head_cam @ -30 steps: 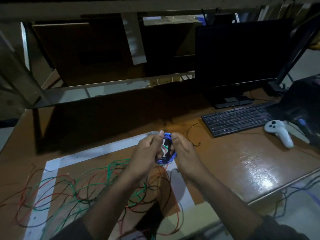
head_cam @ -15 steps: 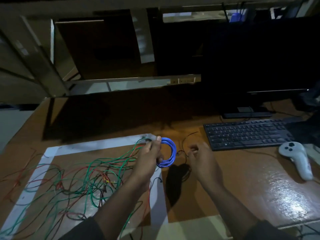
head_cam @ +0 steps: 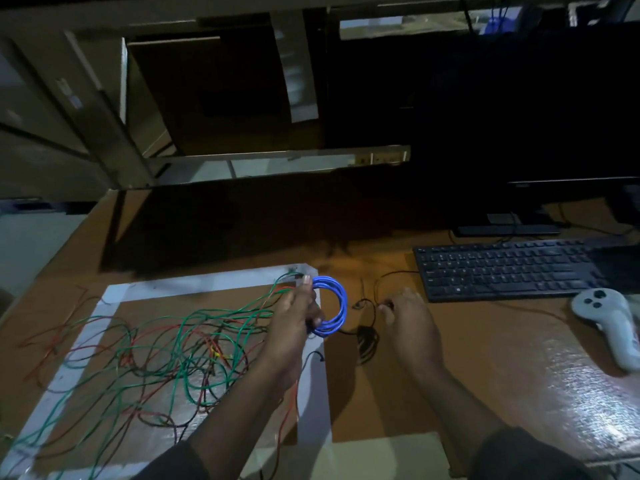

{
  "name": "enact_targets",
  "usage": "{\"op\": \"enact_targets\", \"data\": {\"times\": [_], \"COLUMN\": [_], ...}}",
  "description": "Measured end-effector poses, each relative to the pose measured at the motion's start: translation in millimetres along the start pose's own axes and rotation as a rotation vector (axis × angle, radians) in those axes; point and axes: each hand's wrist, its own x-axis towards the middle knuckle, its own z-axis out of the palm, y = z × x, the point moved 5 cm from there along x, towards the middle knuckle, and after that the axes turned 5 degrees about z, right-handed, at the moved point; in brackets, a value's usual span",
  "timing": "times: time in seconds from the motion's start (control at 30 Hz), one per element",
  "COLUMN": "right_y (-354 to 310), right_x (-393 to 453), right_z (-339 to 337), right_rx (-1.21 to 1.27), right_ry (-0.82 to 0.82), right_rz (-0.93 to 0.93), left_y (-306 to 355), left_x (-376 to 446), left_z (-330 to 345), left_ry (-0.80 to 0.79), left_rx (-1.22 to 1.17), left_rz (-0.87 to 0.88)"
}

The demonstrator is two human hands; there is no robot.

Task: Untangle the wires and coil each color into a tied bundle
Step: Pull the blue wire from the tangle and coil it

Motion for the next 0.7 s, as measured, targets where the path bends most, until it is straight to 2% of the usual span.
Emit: {"op": "enact_targets", "data": {"times": [0.17,0.37,0.57,0.7], "right_y": [-25.1,-69.2,-110.2,-126.2], "right_x": [-11.0,-30.0,-58.0,-71.2], "right_z": [-35.7,-73.9,-92.5,-89.4], "right_rx": [0.173,0.535,0.657,0.702], "right_ry": [0.115,0.140,-0.048,-0.189], "right_rz": [-0.004,-0.191,-0.362,-0.392], "left_y": [8.8,35.1,47.9,51.8], "left_x": [3.2,20.3,47.7,56.9], "left_z": [-8.1,-26.7,-62.9,-72.9], "left_ry": [-0.010,0.016,0.073,0.083], "left_rx": [-0.053,-0.124,-0.057,-0.047], "left_rz": [0.019,0.073,0.057,0.040]}}
